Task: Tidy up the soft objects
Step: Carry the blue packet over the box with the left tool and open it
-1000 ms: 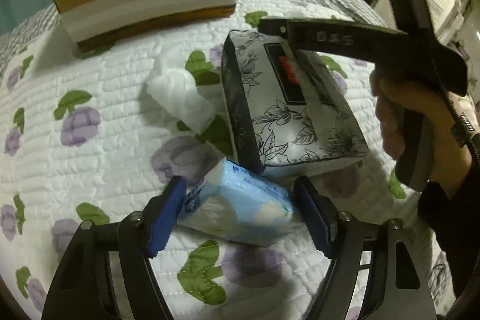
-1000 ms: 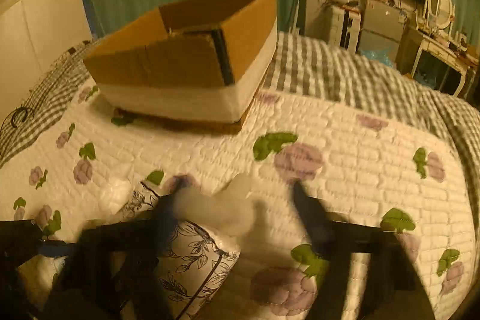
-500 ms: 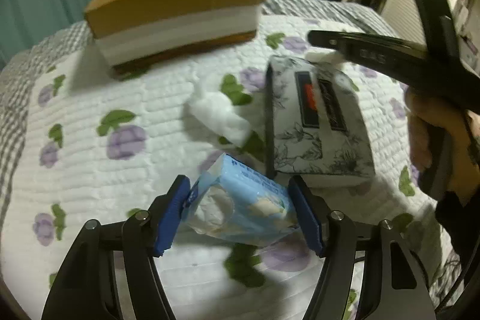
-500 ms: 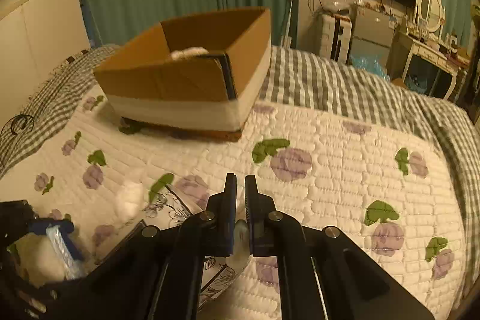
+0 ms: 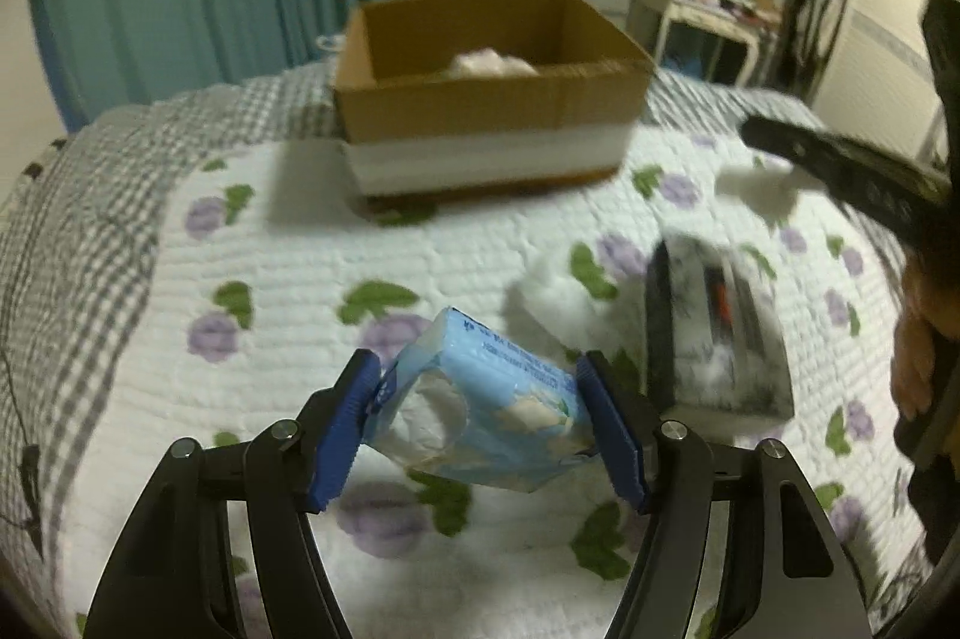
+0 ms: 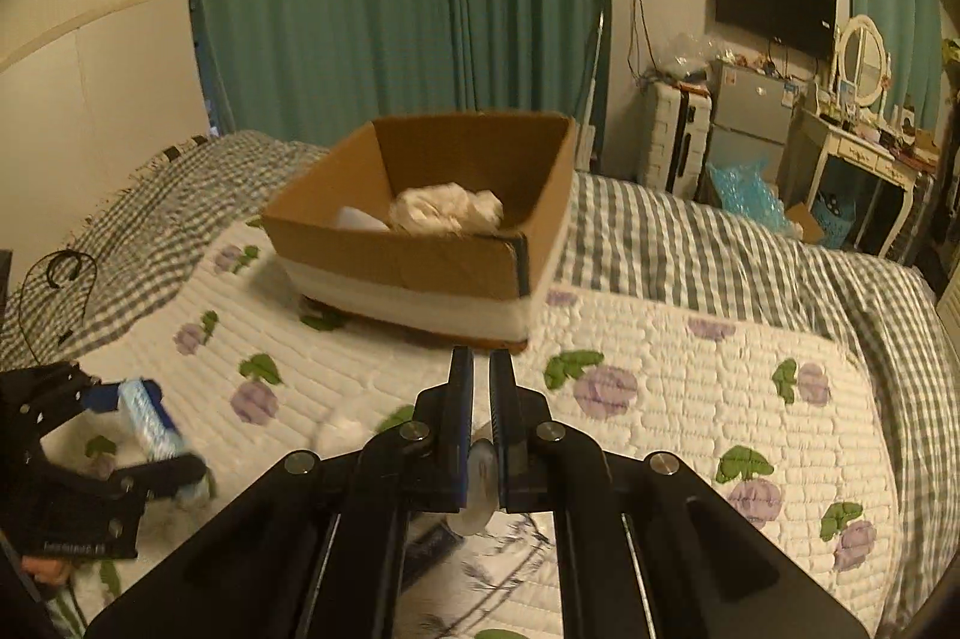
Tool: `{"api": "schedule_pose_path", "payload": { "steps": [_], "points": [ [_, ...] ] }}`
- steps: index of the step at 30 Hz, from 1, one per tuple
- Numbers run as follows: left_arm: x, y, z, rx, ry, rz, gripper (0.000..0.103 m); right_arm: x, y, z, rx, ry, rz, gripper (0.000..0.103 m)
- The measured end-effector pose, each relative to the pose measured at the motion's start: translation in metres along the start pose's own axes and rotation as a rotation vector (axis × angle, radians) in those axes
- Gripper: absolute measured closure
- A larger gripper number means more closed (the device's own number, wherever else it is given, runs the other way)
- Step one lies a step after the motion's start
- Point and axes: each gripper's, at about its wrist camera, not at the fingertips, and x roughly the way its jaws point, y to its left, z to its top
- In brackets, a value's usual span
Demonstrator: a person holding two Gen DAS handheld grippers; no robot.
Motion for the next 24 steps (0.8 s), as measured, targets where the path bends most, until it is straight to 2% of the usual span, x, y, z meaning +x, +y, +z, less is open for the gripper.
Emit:
{"api": "schedule_pose_path", "payload": {
  "steps": [14,24],
  "points": [
    [-0.027,0.043,0.035,-0.143,-0.154,0.049,0.036,-0.037,0.027,0.033,-0.043,-0.108,0.052,0.098],
    [-0.045,0.053,0.074,-0.142,-0.291,0.08,0.036,-0.049,0.027,0.057,-0.055,-0.166,0.073,0.098]
  ]
}}
